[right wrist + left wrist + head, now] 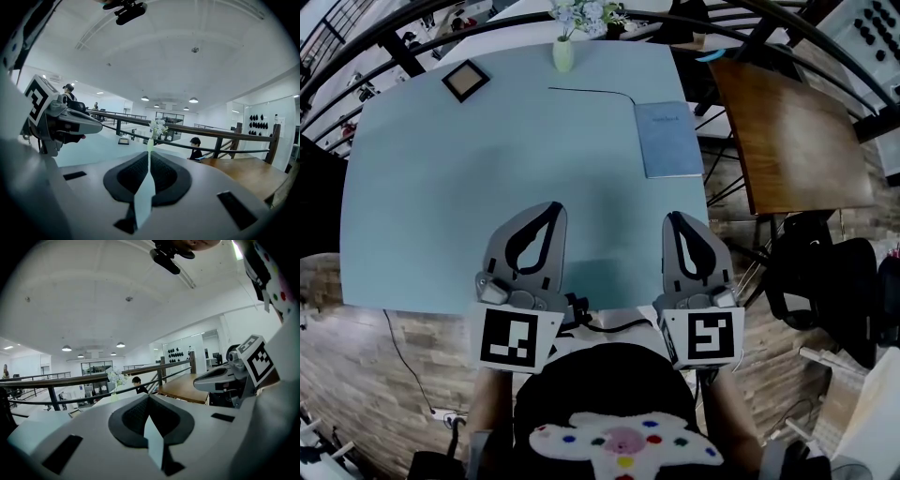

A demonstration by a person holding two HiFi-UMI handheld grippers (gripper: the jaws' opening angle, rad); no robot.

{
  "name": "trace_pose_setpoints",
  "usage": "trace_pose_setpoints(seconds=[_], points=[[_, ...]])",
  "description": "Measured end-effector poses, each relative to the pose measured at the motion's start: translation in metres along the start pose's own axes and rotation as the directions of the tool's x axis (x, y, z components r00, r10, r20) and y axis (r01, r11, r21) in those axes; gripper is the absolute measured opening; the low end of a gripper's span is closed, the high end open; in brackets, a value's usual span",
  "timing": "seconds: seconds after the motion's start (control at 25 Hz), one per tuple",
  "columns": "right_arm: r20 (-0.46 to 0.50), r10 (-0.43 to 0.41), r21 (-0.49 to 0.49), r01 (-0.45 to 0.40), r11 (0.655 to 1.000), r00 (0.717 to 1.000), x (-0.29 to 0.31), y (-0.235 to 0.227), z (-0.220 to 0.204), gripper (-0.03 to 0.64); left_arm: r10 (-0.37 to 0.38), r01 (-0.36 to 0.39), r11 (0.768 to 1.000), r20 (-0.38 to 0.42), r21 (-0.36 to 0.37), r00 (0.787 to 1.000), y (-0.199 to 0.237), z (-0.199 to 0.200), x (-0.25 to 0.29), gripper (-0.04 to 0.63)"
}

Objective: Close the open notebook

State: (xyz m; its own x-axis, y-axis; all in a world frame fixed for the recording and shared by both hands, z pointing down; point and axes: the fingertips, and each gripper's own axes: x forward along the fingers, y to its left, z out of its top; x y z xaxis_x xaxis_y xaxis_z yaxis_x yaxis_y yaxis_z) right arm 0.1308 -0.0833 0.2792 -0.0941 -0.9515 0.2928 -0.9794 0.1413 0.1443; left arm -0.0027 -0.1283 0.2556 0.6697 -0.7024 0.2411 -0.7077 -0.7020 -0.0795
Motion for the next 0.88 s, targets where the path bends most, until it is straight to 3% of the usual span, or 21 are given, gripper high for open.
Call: trace_pose_setpoints(seconds=[0.88], points=[[0.033, -0.022, 0.018, 0.022, 1.0, 0.999, 0.005, 0.001, 0.013, 0.041, -0.007, 0.007, 1.0, 0.002, 0.005, 1.0, 0.002, 0.001, 0.001, 0.017]])
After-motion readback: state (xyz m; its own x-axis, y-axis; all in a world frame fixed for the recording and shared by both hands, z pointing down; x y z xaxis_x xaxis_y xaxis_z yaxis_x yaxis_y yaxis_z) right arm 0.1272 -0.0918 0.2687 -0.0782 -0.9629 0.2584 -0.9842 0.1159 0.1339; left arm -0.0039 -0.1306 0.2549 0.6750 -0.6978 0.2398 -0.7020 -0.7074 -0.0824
